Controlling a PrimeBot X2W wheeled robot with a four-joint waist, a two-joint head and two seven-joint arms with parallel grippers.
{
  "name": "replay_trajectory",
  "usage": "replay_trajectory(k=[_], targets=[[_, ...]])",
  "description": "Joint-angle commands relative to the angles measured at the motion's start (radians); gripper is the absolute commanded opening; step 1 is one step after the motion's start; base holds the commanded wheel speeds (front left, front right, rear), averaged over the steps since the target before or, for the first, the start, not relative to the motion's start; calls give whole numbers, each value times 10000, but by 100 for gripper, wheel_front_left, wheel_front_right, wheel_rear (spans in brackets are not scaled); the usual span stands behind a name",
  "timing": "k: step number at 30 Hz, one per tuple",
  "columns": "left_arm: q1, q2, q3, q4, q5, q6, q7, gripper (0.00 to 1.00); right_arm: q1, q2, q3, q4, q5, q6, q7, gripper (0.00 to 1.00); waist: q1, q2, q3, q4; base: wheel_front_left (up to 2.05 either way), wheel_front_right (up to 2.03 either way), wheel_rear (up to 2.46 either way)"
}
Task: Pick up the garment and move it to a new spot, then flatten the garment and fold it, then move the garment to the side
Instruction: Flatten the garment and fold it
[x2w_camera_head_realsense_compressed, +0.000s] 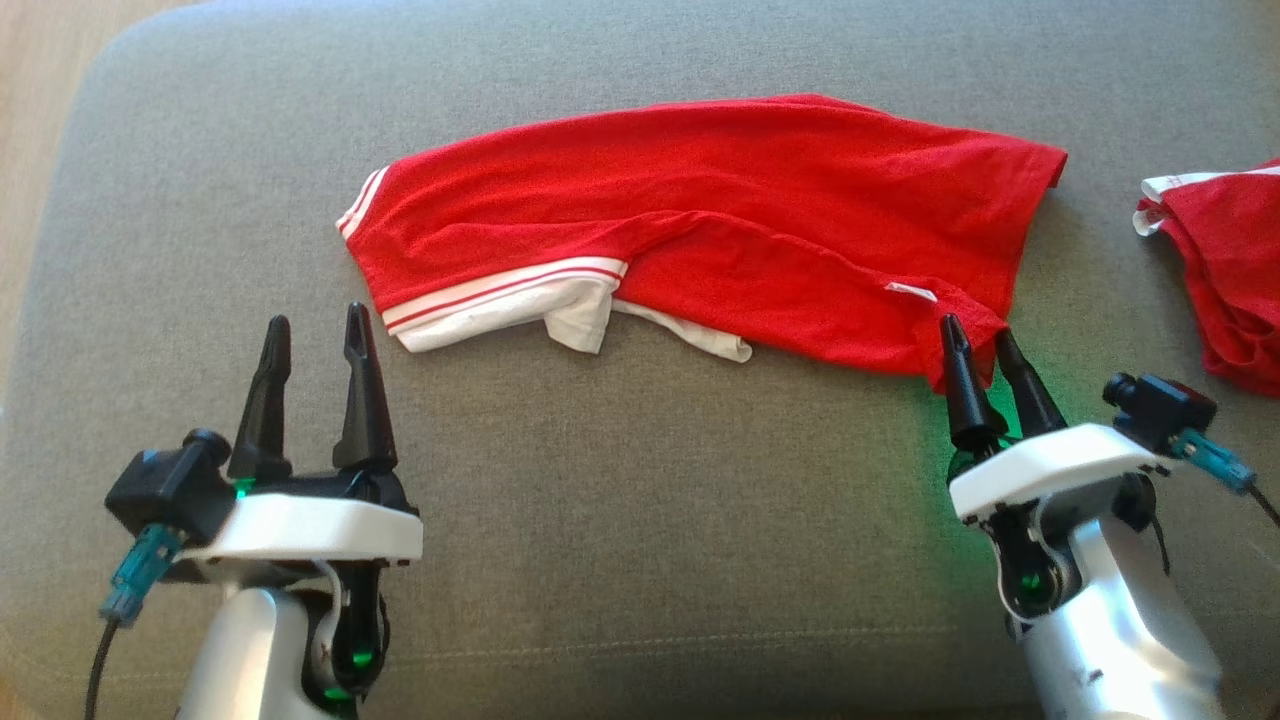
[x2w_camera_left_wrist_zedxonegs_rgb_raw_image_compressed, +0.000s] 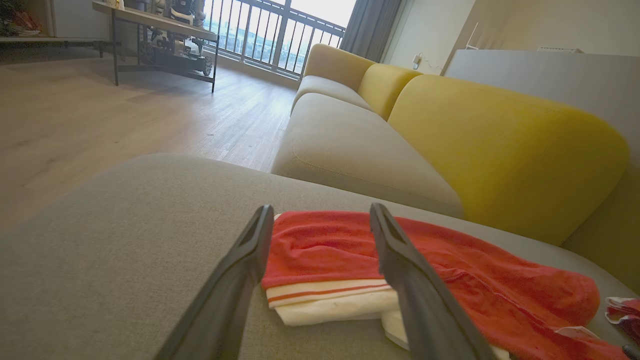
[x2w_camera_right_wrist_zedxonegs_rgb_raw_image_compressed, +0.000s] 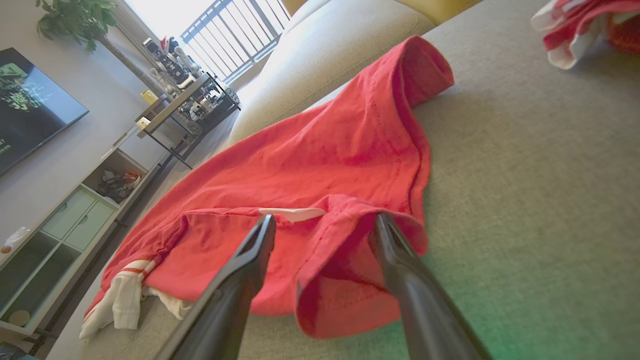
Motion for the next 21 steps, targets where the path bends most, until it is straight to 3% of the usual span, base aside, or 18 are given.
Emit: replay_trajectory(k=[1,8,19,21], targets=[[-68,41,283,-428,6,74,-58,100,222,28,153,-496,-36,-4,-65,100,-1,0,19,2,0,0,0],[-39,41,152,-546,-109,202,-58,100,481,28,171,-723,122,-4,-65,100,-1,0,131,11,0,0,0],[-153,40,-113,-418,-203,279,-59,100,-419,28,-318,-157,-204,-4,-65,100,-1,0,198,382,0,0,0],[-127,40,-134,-401,-231,299,-59,100,-442,28,-337,-52,-243,-4,-65,85,-1,0,158,431,0,0,0]])
